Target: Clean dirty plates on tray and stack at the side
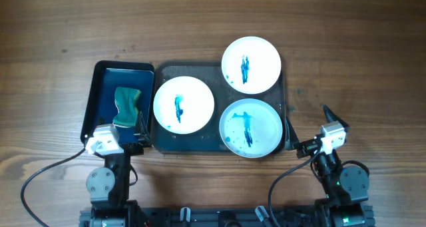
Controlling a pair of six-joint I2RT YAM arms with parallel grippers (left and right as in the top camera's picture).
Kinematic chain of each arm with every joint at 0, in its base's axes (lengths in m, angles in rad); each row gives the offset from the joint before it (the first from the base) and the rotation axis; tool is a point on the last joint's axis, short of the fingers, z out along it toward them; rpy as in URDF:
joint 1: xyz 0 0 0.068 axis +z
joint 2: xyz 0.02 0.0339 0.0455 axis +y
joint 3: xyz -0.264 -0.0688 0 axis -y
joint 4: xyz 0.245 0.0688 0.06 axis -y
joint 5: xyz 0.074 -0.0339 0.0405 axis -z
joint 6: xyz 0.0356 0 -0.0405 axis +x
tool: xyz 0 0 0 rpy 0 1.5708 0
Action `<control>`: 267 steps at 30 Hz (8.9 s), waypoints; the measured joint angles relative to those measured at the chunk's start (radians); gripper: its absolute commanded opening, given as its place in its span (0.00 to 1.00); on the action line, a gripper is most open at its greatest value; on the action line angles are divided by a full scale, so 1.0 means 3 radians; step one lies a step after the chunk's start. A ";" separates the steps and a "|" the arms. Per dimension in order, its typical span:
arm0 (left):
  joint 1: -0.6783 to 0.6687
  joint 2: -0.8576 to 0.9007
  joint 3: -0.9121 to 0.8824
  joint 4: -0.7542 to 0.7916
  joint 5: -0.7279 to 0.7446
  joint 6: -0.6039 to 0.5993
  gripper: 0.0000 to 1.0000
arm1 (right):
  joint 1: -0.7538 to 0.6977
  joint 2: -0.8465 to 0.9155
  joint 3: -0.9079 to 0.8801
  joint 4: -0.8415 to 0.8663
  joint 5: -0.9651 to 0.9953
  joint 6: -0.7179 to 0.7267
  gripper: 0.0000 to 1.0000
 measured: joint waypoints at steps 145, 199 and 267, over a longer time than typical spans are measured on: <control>0.0000 0.4873 0.4035 -0.2733 0.0582 -0.0369 1.00 | 0.0000 0.4749 0.4382 -0.2359 -0.1053 -0.0228 1.00; 0.0052 0.5210 0.4040 -0.2909 -0.0750 -0.0843 1.00 | 0.1447 0.6771 0.4403 -0.1624 -0.0459 0.0221 0.22; -0.0226 0.5584 0.4337 -0.3033 0.0409 -0.1053 0.04 | 0.1305 0.6781 0.4620 -0.2272 -0.0135 0.1115 0.04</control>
